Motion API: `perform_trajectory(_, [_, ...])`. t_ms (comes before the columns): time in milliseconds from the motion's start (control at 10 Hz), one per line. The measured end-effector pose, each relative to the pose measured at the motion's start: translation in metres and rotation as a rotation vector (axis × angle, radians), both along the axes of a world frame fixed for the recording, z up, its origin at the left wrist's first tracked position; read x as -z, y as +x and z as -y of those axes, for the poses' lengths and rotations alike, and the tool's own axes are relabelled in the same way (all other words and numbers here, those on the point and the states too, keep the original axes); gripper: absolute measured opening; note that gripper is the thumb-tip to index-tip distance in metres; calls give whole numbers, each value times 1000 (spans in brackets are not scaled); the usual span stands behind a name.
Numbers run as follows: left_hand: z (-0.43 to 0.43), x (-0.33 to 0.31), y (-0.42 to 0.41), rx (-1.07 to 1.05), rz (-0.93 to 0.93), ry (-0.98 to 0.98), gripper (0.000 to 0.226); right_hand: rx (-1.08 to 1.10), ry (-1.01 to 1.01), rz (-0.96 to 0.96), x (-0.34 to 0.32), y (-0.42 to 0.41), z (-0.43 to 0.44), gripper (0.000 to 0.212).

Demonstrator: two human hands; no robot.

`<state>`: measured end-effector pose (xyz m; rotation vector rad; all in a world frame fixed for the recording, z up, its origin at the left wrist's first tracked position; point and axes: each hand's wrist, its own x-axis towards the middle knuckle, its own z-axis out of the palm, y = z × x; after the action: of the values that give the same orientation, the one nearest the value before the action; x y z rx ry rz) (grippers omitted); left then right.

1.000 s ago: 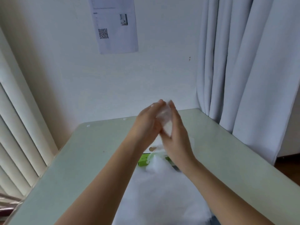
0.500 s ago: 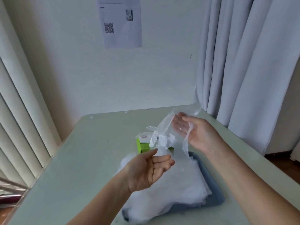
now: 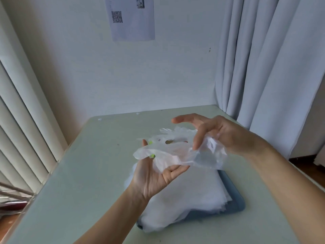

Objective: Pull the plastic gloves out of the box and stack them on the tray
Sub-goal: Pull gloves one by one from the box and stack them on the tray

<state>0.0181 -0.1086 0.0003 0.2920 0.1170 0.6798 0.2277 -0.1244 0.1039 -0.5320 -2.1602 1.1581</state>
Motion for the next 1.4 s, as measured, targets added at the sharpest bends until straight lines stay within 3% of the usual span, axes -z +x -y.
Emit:
perform_trajectory(100, [7, -6, 5, 62, -8, 92, 98, -134, 8, 84, 2, 11, 2, 16])
perform_trajectory(200, [12, -15, 3, 177, -207, 293, 89, -131, 34, 235, 12, 23, -3, 77])
perform_trajectory(300, [15, -8, 0, 111, -470, 557, 42, -84, 8, 293, 25, 32, -3, 88])
perform_trajectory(400, [20, 0, -3, 95, -589, 554, 42, -10, -68, 207, 47, 40, 0, 61])
perform_trajectory(500, [24, -2, -10, 29, -691, 604, 42, 326, -301, -47, 67, 41, 3, 59])
perform_trajectory(600, [24, -8, -16, 70, -726, 688, 52, 480, -779, -220, 82, 42, -4, 60])
perform_trajectory(700, [20, -10, -21, 83, -748, 675, 54, 380, -1039, -230, 85, 38, -6, 84])
perform_trajectory(800, [16, -9, -23, 89, -800, 577, 51, 395, -931, -87, 83, 34, -9, 87])
perform_trajectory(900, [15, -2, -24, 58, -893, 480, 51, 600, -668, 118, 94, 25, -14, 35])
perform_trajectory(1000, [16, 2, -26, -56, -1023, 436, 55, 765, -435, 343, 113, 21, -22, 20])
perform_trajectory(1100, [19, -4, -30, -162, -1198, 468, 56, 829, -286, 507, 123, 20, -27, 30])
perform_trajectory(1200, [21, -11, -34, -351, -1408, 519, 61, 862, -229, 520, 127, 17, -30, 27])
perform_trajectory(1300, [24, -10, -34, -700, -1850, 993, 57, 885, -243, 521, 127, 16, -31, 28])
perform_trajectory(1400, [35, -7, -21, -850, -1729, 1479, 36, 902, -302, 475, 127, 16, -29, 42])
